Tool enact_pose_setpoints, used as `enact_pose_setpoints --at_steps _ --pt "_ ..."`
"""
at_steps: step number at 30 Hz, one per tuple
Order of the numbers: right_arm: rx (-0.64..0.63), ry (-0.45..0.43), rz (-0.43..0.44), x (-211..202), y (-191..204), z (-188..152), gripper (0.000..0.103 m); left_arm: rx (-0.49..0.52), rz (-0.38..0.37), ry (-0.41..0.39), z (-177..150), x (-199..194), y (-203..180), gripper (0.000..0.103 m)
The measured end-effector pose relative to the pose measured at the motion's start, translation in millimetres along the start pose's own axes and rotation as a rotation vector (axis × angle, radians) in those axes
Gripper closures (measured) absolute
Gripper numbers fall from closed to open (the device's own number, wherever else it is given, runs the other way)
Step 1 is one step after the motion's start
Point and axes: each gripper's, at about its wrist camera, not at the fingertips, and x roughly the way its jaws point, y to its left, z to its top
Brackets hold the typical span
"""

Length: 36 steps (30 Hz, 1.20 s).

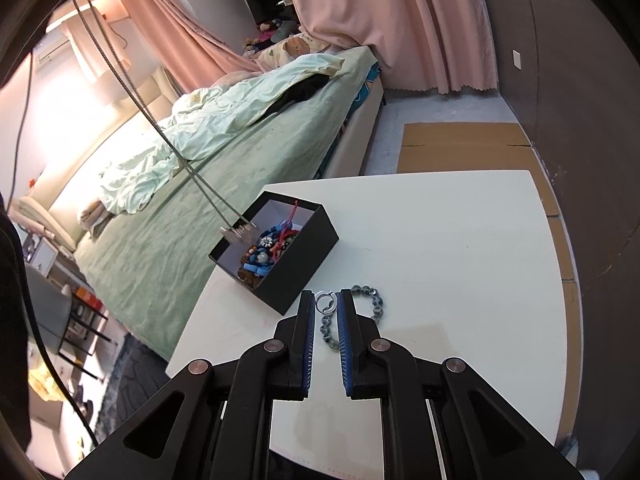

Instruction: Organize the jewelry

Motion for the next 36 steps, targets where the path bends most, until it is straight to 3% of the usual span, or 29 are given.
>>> enact_pose_setpoints --at_steps 9,17,18,20,22,23,36 --pt "-0.004 0.010 0.001 3.6 3.3 2.2 0.090 -0.082 0.034 0.210 -65.9 67.4 30.6 0.090" --pt "-0.007 0.014 0.024 9.3 12.2 11.7 0.090 -0.115 0.029 0.285 -91.7 82.4 44.7 0.088" --pt "-0.008 0.013 0.028 10.1 13.9 13.6 0.090 -0.134 0.020 0.317 -97.2 87.4 49.2 0.083" --pt "-0.015 0.011 0.035 11.6 18.7 17.9 0.090 -0.164 0.011 0.346 -105.3 91.8 55.1 0.062" --pt "-0.021 0.010 0.044 13.3 24.5 21.7 0.090 -0.192 0.016 0.342 -115.3 89.6 61.3 0.027" --pt "-0.024 0.011 0.048 14.6 27.1 23.6 0.090 -0.203 0.020 0.330 -119.5 87.1 64.4 0.023" --pt "-0.006 0.046 0.136 53.4 63.3 47.8 0.090 -0.332 0.042 0.319 -169.3 55.5 105.5 0.023"
